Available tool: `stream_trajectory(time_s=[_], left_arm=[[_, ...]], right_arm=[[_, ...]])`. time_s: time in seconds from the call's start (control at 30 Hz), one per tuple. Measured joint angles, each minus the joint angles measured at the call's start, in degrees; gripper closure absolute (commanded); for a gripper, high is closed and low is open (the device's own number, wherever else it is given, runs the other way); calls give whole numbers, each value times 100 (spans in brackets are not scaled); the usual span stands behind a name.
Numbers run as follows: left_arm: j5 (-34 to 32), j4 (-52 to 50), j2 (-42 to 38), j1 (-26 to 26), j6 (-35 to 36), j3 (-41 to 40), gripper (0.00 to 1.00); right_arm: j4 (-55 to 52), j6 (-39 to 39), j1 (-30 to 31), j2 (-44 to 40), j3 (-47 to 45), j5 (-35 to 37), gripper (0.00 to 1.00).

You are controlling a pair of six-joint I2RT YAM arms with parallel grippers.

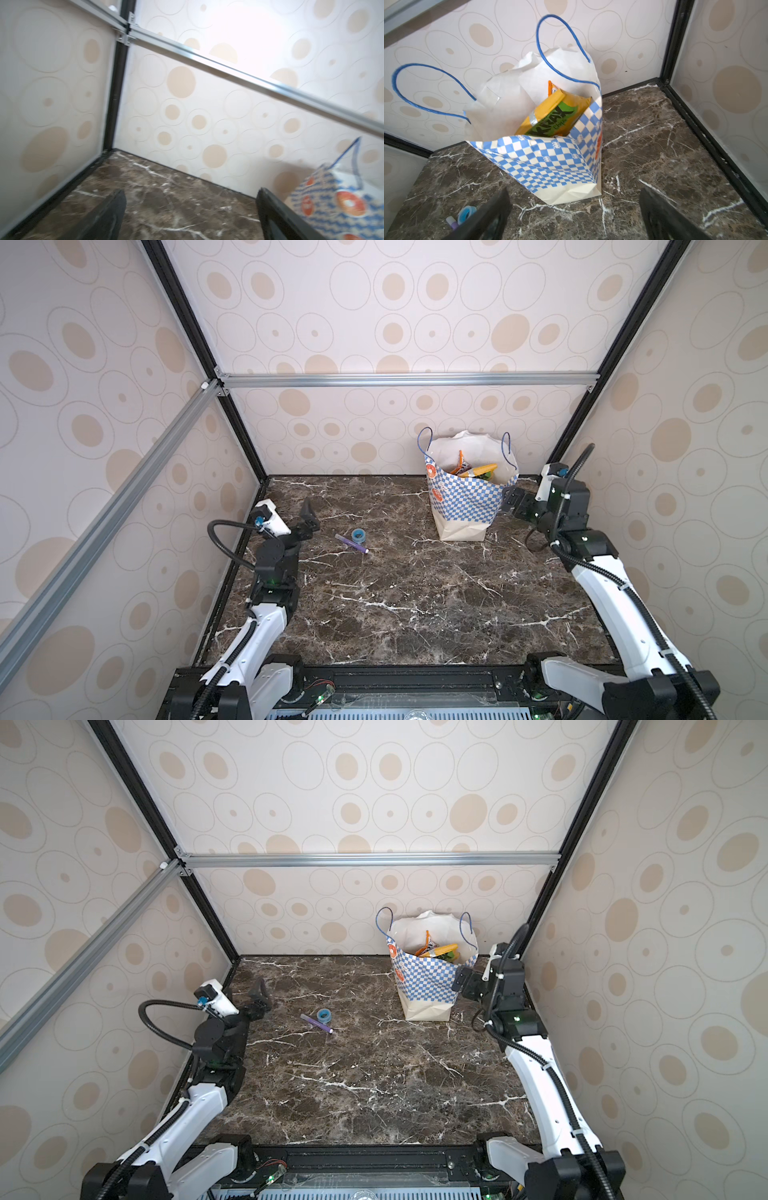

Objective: Take the snacks out of the paper bag
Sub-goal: Move the paper bag to the center of the table.

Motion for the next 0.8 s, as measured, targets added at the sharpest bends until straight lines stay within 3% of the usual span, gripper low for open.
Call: stream_trajectory(time_s=[0.17,0.37,0.47,0.57,0.73,0.8], left_arm=[[160,-1438,1043,-1095,-1102,2020,10],[186,-2514,3276,-2046,-1495,4660,12],[201,-2968,4448,-2319,-1510,6028,11],[177,-3436,5702,-2542,-1451,7606,2],[197,-4540,8196,-2756,-1353,11289,2],[168,-4769,8616,-2793,-1357,11724,4]], right_arm=[[-964,2,-61,1429,1480,-140,0],[-1416,76,-264,2855,2837,-11,1],[-1397,173,-380,3112,3045,-4,9],[-1274,308,-459,3139,2955,-13,23],[-903,404,-494,3132,2601,-76,45],[-752,411,-494,3132,2485,-162,47]])
